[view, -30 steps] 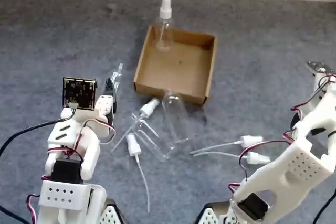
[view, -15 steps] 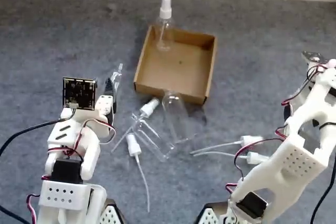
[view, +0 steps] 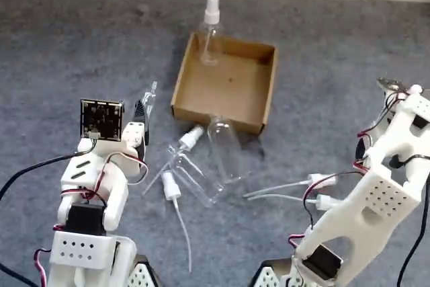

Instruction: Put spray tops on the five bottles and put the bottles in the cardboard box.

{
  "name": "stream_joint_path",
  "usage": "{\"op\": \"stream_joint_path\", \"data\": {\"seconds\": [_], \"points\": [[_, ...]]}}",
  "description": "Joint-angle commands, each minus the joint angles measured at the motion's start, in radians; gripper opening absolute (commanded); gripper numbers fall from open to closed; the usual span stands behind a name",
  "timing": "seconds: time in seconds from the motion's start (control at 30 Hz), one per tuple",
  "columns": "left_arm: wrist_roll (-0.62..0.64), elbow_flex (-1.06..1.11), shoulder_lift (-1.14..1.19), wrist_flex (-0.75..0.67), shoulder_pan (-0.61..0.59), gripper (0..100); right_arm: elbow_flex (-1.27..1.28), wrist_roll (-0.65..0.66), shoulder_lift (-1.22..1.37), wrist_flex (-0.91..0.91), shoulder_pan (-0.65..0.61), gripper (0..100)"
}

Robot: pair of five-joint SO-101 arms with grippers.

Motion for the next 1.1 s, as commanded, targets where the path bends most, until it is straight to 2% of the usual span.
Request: {"op": "stream_joint_path", "data": {"seconds": [0.0,0.1,0.17,0.33,0.5,0.73,1.07], "points": [[-0.006,-0.005,-0.002,-0.02,-0.007,5,-0.053,-0.009,-0.024,-0.005,0.012,25.3],[-0.006,-0.005,-0.002,-0.02,-0.007,5,-0.054,0.006,-0.025,-0.004,0.019,25.4],[-0.006,-0.005,-0.002,-0.021,-0.007,5,-0.071,0.061,-0.035,-0.002,0.019,25.4],[-0.006,-0.005,-0.002,-0.021,-0.007,5,-0.087,0.092,-0.07,0.077,0.031,25.2],[-0.006,-0.005,-0.002,-0.021,-0.007,5,-0.082,0.218,-0.145,0.147,0.053,25.5],[-0.006,-0.005,-0.002,-0.021,-0.007,5,-0.074,0.261,-0.179,0.14,0.05,25.6],[-0.006,-0.005,-0.002,-0.021,-0.007,5,0.028,0.304,-0.124,0.018,0.054,25.3]]}}
